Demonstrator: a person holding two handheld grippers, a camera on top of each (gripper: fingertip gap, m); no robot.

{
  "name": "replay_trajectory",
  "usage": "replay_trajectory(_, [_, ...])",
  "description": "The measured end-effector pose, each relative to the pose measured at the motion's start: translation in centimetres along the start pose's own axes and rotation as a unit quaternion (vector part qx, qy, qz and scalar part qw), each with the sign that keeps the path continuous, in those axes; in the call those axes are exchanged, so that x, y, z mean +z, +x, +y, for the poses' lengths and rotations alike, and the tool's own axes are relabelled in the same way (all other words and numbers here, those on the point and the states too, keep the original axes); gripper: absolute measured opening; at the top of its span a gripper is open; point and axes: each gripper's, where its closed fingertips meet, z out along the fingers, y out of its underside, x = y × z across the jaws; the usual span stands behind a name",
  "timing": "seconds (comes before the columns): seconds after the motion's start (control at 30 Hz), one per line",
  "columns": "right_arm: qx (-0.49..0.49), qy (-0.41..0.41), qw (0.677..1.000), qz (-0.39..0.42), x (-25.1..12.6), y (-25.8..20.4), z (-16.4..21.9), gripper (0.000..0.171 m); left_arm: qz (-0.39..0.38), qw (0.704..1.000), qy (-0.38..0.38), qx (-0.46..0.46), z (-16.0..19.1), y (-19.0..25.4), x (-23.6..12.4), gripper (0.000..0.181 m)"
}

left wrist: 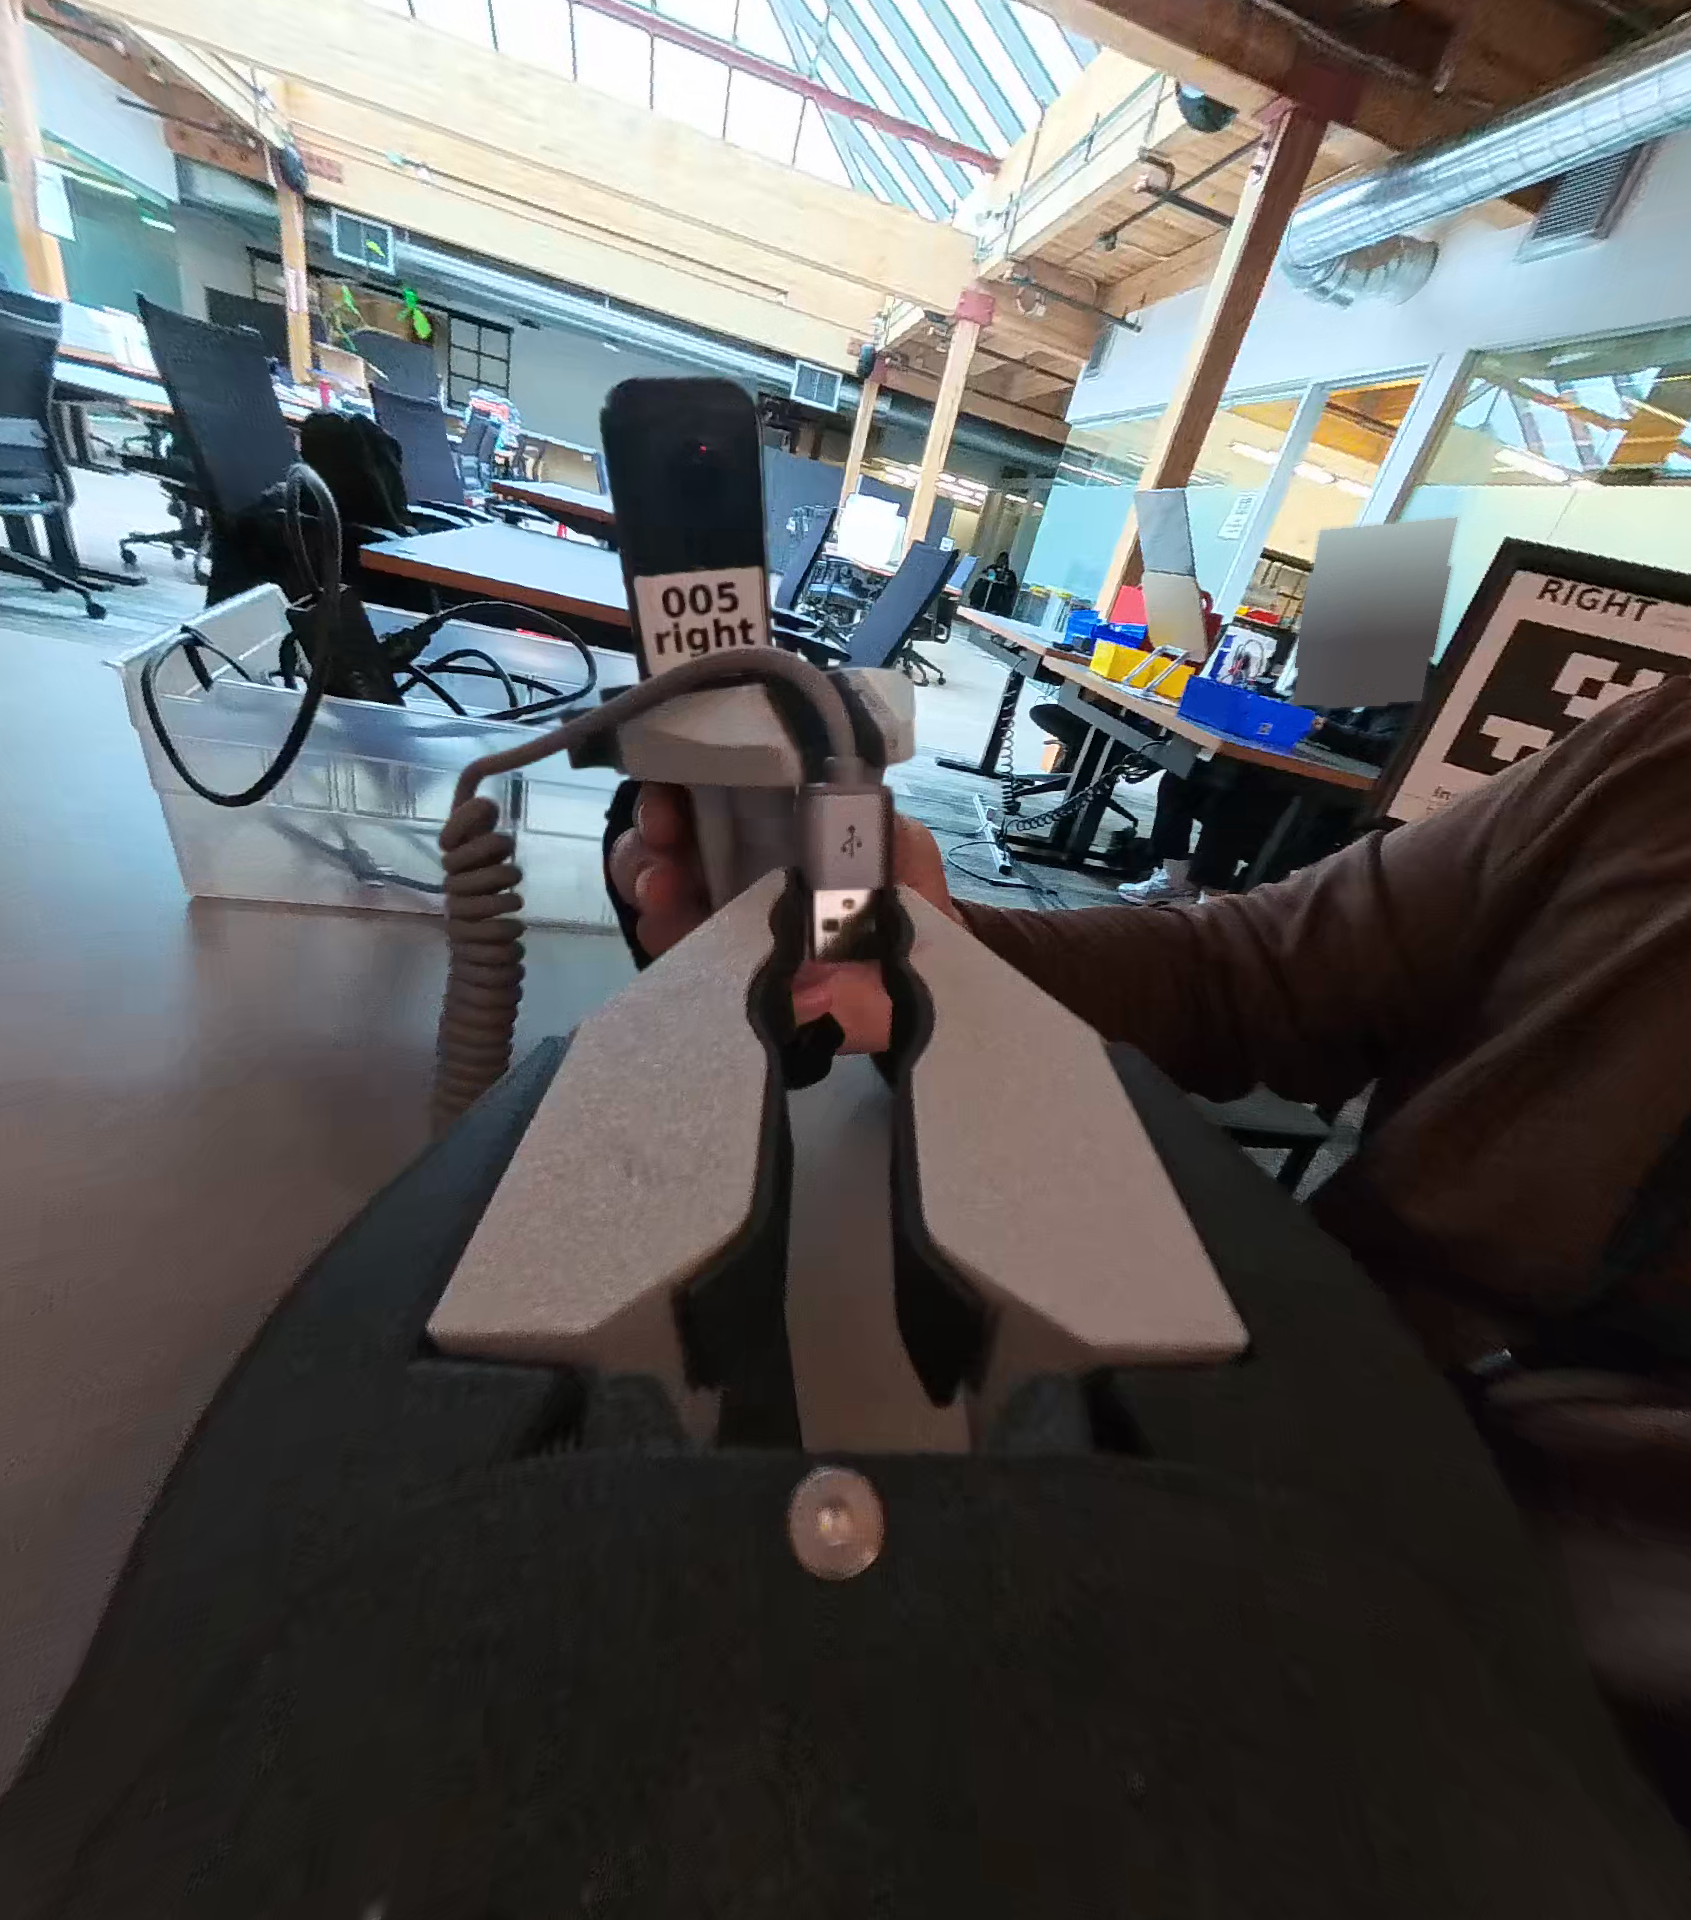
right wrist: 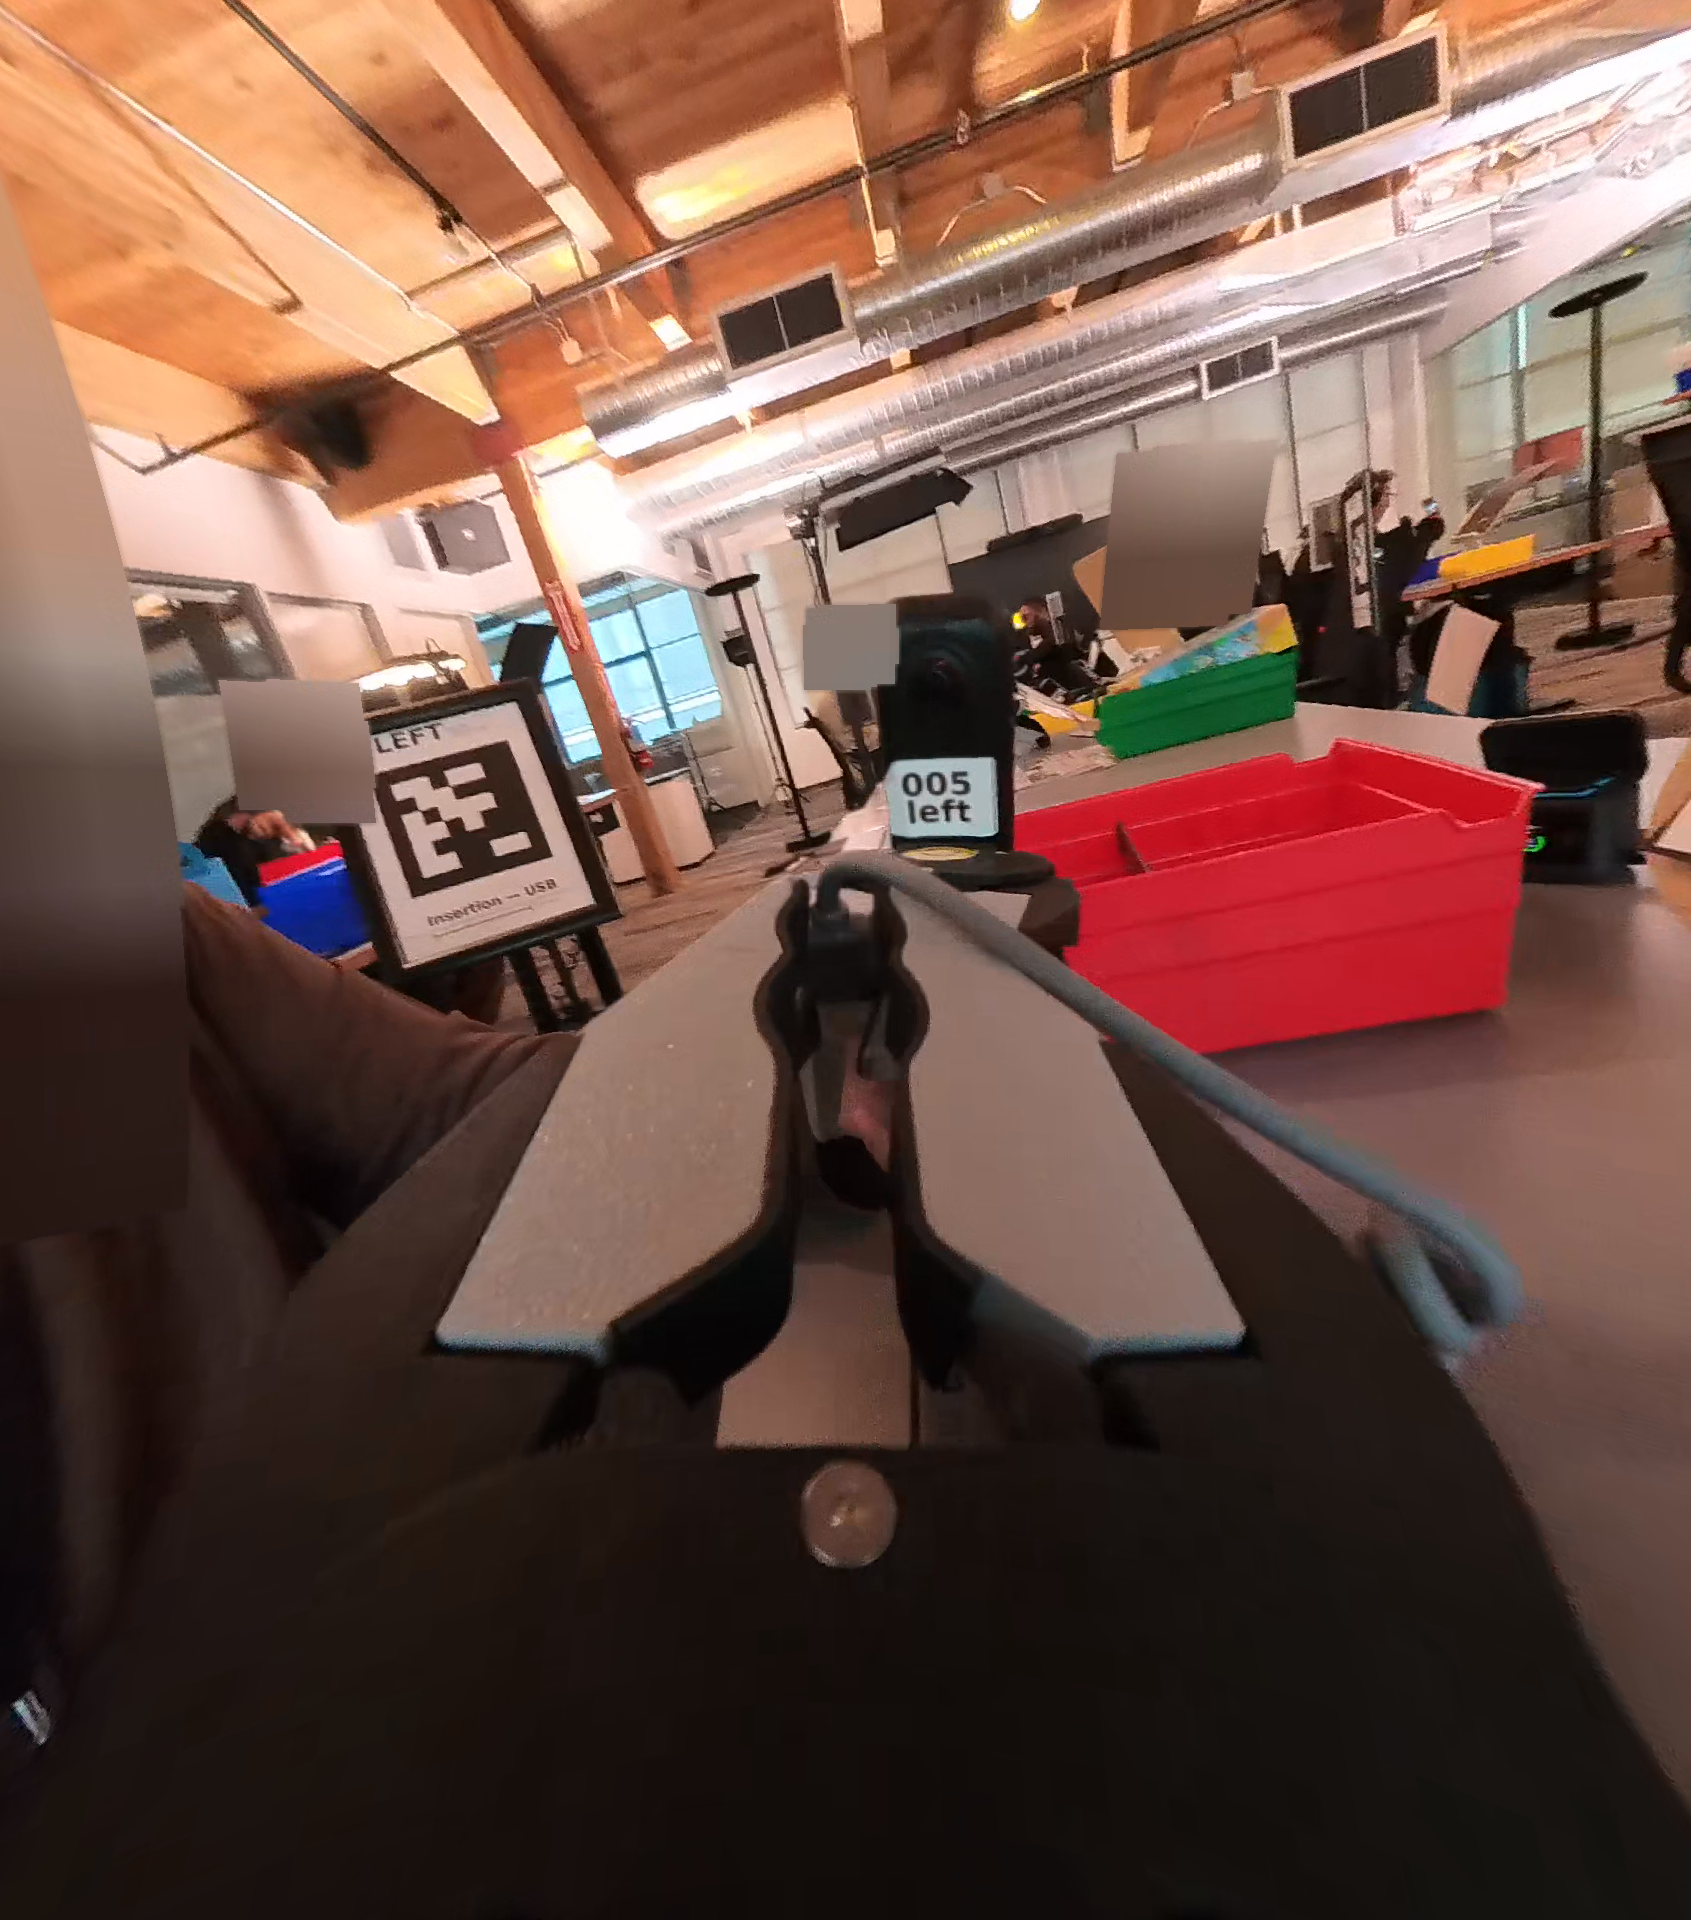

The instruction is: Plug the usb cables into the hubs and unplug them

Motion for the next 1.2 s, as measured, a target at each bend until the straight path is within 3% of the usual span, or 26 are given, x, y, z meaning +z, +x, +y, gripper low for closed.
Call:
replay_trajectory(0.03, [0.005, -0.004, 1.000, -0.006, 0.0, -0.1, 0.1, 0.006, -0.002, 1.000, -0.005, -0.002, 0.2, -0.1, 0.0, 0.012])
replay_trajectory(0.43, [-0.044, -0.034, 0.998, 0.033, 0.1, 0.2, 1.1, 0.011, 0.033, 0.997, -0.016, -0.068, 0.9, 0.1, 0.0, 0.013])
replay_trajectory(0.57, [-0.073, -0.053, 0.991, 0.103, -1.0, 1.8, 0.9, 0.004, -0.044, 0.996, -0.034, -0.069, 1.3, -2.0, 0.1, 0.013])
replay_trajectory(0.63, [-0.095, -0.056, 0.980, 0.166, -2.2, 3.3, 0.5, 0.004, -0.101, 0.991, -0.055, -0.061, 1.7, -3.5, -0.7, 0.029])
replay_trajectory(0.77, [-0.156, -0.089, 0.940, 0.289, -5.2, 6.1, 0.1, 0.004, -0.175, 0.968, -0.162, -0.080, 5.1, -4.5, -2.1, 0.066])
replay_trajectory(0.9, [-0.172, -0.119, 0.924, 0.319, -6.6, 7.0, 0.5, 0.004, -0.214, 0.919, -0.328, -0.052, 9.7, -3.2, -4.5, 0.080])
replay_trajectory(0.97, [-0.159, -0.111, 0.930, 0.313, -6.8, 7.0, 0.3, 0.004, -0.257, 0.882, -0.394, -0.011, 11.0, -3.4, -6.8, 0.080])
replay_trajectory(1.13, [-0.117, -0.067, 0.951, 0.280, -6.8, 6.2, -0.6, 0.004, -0.262, 0.836, -0.481, 0.018, 14.2, -3.1, -9.3, 0.072])
replay_trajectory(1.2, [-0.119, -0.064, 0.949, 0.285, -7.0, 6.3, -0.7, 0.004, -0.247, 0.849, -0.467, 0.019, 14.3, -3.3, -8.6, 0.067])
